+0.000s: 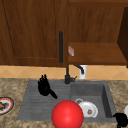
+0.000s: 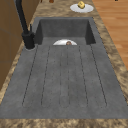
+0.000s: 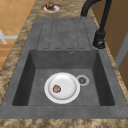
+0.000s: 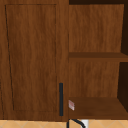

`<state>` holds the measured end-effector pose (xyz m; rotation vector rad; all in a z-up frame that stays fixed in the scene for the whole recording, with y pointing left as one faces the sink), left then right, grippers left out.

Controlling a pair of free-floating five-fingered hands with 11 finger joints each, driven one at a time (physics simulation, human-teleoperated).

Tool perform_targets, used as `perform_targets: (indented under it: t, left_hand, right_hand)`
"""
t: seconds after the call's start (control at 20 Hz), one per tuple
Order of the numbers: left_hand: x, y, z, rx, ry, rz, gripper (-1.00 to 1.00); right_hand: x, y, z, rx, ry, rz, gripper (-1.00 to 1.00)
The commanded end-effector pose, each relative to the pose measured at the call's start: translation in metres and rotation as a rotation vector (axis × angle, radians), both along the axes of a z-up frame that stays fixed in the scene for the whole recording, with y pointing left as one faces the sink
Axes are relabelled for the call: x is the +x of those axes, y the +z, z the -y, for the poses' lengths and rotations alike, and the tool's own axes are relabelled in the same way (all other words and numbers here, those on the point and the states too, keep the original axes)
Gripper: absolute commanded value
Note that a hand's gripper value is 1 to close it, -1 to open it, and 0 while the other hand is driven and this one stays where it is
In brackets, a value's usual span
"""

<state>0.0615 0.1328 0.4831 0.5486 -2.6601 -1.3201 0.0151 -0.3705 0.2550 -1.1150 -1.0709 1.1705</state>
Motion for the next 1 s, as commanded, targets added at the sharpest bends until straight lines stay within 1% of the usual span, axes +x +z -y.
perform_targets:
  t: [0.0,0.1,0.25,0.4,0.65,0.95]
  left_hand:
    - [0.000,0.014,0.012,-0.069,0.058,0.054,-1.00]
    - [0.000,0.018,0.016,-0.087,0.067,0.057,-1.00]
    - [0.000,0.022,0.018,-0.112,0.082,0.048,-1.00]
    - [0.001,0.024,0.020,-0.131,0.089,0.039,-1.00]
    - [0.001,0.025,0.022,-0.141,0.084,0.031,-1.00]
    - [0.001,0.025,0.024,-0.153,0.084,0.039,-1.00]
  right_hand:
    - [0.000,0.000,0.000,0.000,0.000,0.000,0.00]
    - [0.000,0.000,0.000,0.000,0.000,0.000,0.00]
    - [0.000,0.000,0.000,0.000,0.000,0.000,0.00]
    - [0.000,0.000,0.000,0.000,0.000,0.000,0.00]
    - [0.000,0.000,0.000,0.000,0.000,0.000,0.00]
    - [0.000,0.000,0.000,0.000,0.000,0.000,0.00]
